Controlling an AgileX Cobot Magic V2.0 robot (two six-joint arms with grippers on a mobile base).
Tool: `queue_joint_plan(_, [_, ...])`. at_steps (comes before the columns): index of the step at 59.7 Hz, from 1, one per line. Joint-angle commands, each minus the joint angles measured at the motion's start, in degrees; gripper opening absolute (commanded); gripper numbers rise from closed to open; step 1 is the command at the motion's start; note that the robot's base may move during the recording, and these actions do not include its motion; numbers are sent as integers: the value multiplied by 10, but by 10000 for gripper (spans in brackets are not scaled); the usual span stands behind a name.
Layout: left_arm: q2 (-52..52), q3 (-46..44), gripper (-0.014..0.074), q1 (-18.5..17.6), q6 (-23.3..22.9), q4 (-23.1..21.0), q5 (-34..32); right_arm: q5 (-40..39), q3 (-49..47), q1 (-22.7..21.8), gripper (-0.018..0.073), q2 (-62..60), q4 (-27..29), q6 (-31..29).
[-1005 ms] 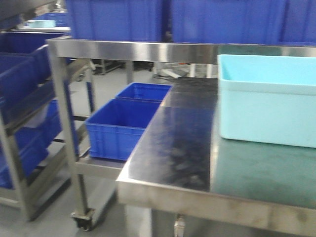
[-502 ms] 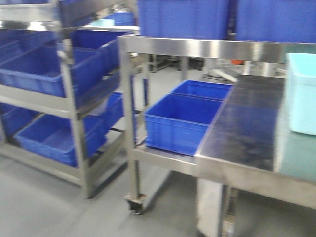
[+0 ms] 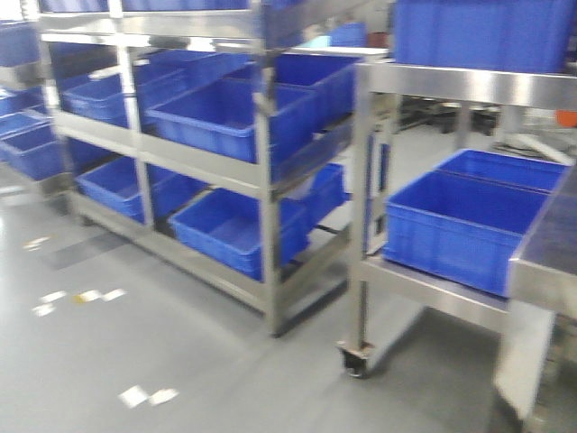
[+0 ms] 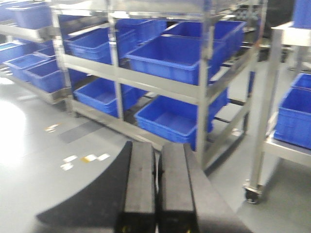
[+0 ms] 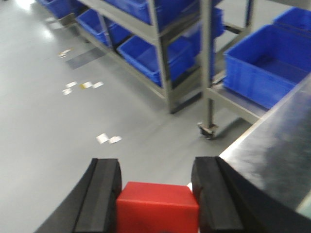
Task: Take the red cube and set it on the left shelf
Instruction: 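Drive the base away from the table holding the red cube in the right gripper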
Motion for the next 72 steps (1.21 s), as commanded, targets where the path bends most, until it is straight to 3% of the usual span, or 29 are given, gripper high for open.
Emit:
queue_joint_plan(1, [-9,13,101,-2,0,-2,-50,-48,-15,0,57,-1,-4,-1])
queue_joint_plan(72, [-9,13,101,-2,0,-2,-50,-48,-15,0,57,-1,-4,-1])
